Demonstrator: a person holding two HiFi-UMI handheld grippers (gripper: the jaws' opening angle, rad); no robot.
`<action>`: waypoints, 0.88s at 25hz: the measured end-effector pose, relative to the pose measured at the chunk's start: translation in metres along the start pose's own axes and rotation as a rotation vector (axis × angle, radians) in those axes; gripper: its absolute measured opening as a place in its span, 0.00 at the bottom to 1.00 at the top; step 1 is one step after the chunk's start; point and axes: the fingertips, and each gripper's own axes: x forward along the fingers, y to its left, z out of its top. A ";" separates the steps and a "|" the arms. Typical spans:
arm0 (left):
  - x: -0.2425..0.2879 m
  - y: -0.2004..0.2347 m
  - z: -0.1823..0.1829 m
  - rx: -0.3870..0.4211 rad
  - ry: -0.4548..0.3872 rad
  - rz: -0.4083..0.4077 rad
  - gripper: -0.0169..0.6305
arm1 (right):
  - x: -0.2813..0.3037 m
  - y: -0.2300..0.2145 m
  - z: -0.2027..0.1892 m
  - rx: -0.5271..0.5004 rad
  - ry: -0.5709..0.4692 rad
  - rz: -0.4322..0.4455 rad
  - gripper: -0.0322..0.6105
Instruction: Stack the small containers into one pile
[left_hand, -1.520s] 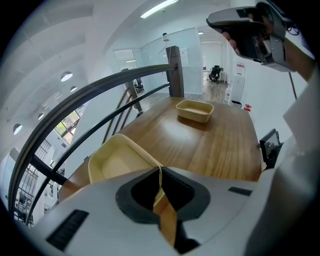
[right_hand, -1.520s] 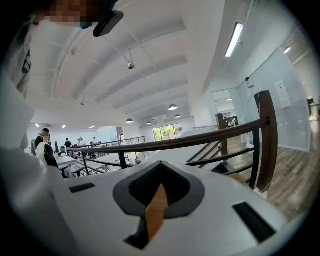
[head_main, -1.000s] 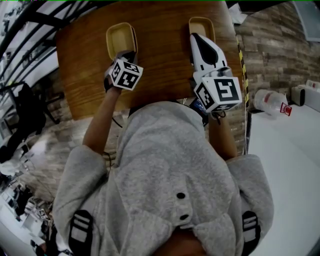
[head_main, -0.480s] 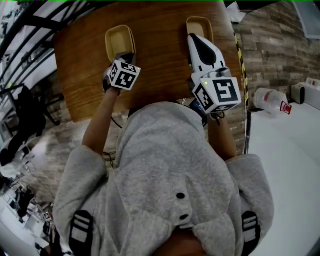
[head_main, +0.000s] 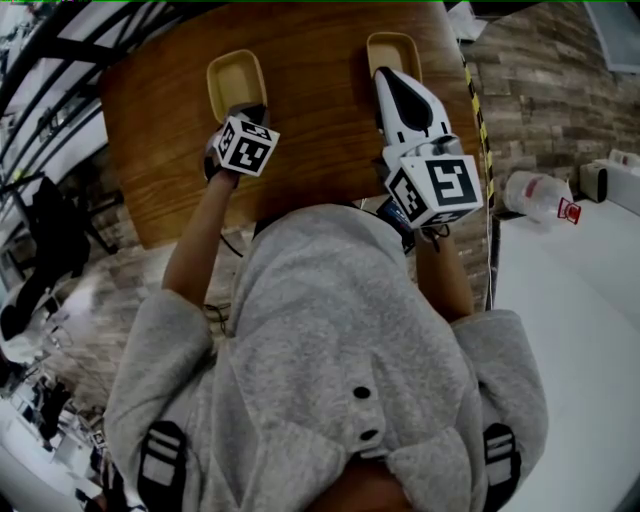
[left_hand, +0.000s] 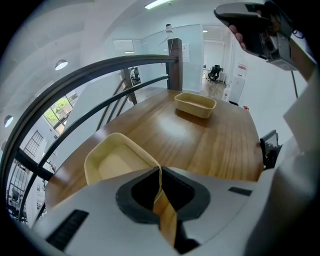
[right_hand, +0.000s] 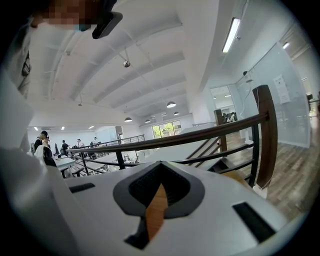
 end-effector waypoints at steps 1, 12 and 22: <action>0.002 0.001 0.000 0.000 0.002 -0.003 0.07 | 0.002 -0.001 0.000 0.001 0.000 -0.001 0.06; 0.011 0.004 0.001 -0.016 0.010 -0.030 0.07 | 0.009 -0.002 0.001 0.003 0.008 -0.010 0.06; 0.001 0.003 0.011 -0.045 -0.058 -0.018 0.18 | 0.000 0.001 0.000 -0.006 0.005 -0.010 0.06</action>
